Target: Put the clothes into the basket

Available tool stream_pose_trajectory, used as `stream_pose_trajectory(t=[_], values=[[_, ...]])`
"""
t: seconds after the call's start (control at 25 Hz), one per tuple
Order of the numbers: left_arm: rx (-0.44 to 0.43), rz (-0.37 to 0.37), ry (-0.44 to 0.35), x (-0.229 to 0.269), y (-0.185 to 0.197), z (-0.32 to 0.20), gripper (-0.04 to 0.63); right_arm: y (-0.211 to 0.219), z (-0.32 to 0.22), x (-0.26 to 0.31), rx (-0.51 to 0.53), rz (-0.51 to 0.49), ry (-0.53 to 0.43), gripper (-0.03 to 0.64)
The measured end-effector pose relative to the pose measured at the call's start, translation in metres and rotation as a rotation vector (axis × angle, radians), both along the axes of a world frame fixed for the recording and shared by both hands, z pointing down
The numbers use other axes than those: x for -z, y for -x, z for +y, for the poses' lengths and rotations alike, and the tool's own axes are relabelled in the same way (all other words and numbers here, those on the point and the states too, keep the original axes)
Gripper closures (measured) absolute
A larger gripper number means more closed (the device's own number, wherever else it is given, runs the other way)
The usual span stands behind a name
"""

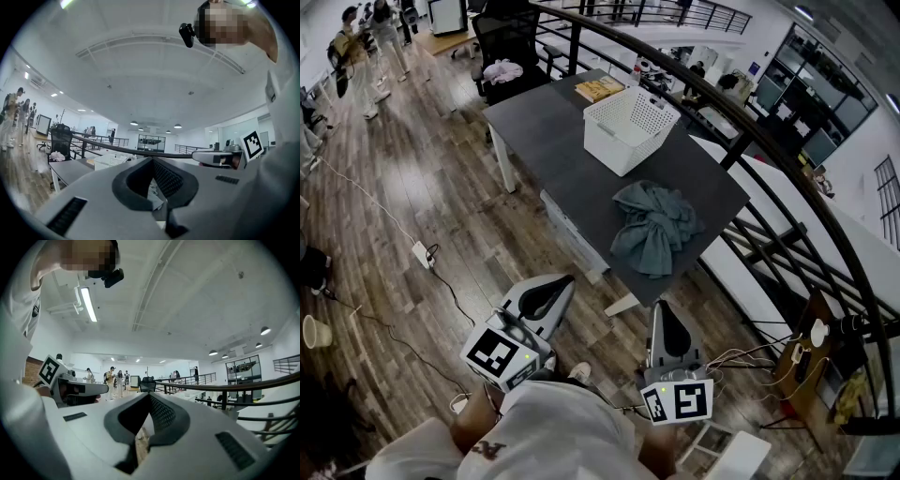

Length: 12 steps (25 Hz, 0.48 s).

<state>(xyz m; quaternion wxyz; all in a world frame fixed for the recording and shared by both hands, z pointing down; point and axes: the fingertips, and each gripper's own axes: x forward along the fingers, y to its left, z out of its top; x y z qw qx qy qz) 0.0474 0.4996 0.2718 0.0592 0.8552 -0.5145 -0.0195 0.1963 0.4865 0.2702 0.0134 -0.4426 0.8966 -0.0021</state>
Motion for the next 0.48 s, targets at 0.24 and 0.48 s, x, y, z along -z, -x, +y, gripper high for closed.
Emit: stream_pose_trajectory(t=[0.24, 0.48], values=[[-0.002, -0.017, 0.020, 0.002, -0.018, 0.012, 0.601, -0.011, 0.010, 0.004, 0.016, 0.008, -0.011, 0.598], [0.024, -0.011, 0.007, 0.004, -0.026, 0.019, 0.601, -0.017, 0.020, 0.006, 0.033, 0.034, -0.044, 0.597]])
